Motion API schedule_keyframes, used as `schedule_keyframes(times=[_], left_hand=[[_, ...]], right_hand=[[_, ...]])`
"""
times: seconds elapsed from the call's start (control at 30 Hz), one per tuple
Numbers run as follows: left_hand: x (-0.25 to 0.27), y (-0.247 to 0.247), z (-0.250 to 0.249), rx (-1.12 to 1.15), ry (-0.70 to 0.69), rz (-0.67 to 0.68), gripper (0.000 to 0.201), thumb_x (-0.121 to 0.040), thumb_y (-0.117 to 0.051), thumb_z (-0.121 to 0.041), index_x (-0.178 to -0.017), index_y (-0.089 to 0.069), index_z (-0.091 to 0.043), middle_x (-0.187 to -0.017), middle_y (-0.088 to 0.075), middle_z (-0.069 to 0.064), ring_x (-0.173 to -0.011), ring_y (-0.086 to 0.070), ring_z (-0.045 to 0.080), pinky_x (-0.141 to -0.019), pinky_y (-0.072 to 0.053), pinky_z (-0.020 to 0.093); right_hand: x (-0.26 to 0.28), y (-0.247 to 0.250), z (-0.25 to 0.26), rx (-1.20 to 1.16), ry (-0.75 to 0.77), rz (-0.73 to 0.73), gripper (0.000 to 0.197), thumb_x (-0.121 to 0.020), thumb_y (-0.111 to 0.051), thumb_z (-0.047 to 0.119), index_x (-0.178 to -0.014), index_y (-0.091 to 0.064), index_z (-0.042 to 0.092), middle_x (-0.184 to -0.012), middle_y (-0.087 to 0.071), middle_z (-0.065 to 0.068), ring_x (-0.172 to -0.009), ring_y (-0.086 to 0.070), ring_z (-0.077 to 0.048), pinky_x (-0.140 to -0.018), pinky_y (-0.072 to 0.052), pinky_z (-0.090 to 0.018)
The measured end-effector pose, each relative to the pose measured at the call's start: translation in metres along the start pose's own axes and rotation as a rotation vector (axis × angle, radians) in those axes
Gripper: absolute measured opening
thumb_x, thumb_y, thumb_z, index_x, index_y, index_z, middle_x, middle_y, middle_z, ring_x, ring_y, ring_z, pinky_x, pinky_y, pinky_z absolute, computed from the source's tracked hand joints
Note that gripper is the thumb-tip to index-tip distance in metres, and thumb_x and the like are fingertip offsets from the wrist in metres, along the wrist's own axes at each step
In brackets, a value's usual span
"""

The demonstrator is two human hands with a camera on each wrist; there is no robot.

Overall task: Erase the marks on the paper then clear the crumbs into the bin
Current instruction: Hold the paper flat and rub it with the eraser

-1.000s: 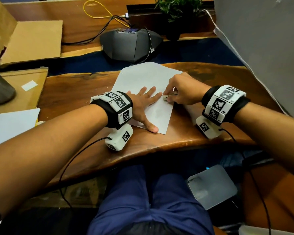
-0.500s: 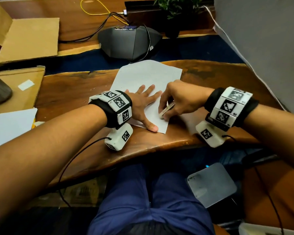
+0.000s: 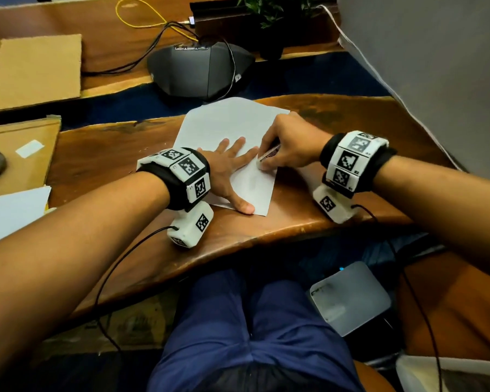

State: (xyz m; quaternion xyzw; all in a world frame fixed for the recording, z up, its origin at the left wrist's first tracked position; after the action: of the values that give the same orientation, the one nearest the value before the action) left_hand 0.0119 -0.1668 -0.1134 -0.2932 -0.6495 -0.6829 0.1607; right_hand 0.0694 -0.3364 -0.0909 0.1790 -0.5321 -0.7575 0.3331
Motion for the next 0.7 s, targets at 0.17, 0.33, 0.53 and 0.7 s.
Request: schedule_keyframes(times=[0.17,0.33,0.53,0.7], left_hand=[[0.002,0.002,-0.001,0.008,-0.006,0.007,0.135,-0.058,-0.066,-0.082,-0.148,0.026,-0.041,-0.156,0.036,-0.007,-0.147,0.024,0.025,-0.116,-0.003,0.066],[0.001,0.0,0.0,-0.001,0.001,0.009,0.135,-0.058,-0.065,-0.083,-0.146,0.028,-0.041,-0.156,0.036,-0.007,-0.147,0.024,0.025,-0.116,-0.003,0.066],[-0.002,0.0,0.001,0.001,-0.01,0.006,0.139,-0.05,-0.062,-0.087,-0.147,0.027,-0.041,-0.156,0.036,-0.007,-0.147,0.024,0.026,-0.115,-0.004,0.068],[-0.002,-0.001,0.002,0.007,-0.003,-0.002,0.143,-0.044,-0.059,-0.09,-0.147,0.027,-0.042,-0.156,0.036,-0.007,-0.147,0.024,0.027,-0.114,-0.005,0.069]], right_hand=[[0.017,-0.007,0.018,0.004,0.11,0.188,0.014,-0.077,-0.084,0.031,-0.088,-0.08,0.022,-0.081,-0.074,0.01,-0.073,-0.063,0.001,-0.062,-0.047,-0.008],[0.009,-0.004,0.008,0.032,0.03,0.018,0.016,-0.079,-0.082,0.029,-0.091,-0.081,0.018,-0.086,-0.074,0.004,-0.079,-0.065,-0.01,-0.065,-0.051,-0.019],[0.014,-0.005,0.018,0.022,0.04,0.087,0.015,-0.078,-0.081,0.027,-0.089,-0.08,0.017,-0.083,-0.075,0.004,-0.076,-0.065,-0.008,-0.063,-0.049,-0.016],[0.017,-0.013,0.018,0.039,0.06,0.031,0.014,-0.077,-0.08,0.025,-0.088,-0.08,0.017,-0.085,-0.074,0.003,-0.074,-0.061,-0.006,-0.065,-0.052,-0.023]])
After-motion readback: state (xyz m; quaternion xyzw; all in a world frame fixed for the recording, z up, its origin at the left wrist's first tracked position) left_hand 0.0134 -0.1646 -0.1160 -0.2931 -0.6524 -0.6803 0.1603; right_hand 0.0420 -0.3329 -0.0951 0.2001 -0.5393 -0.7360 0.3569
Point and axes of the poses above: each hand's wrist, its own x-axis away from the middle knuckle, its own y-axis out of the back of the hand, z = x × y, the point moved 1 cm from there along -x, towards the middle knuckle
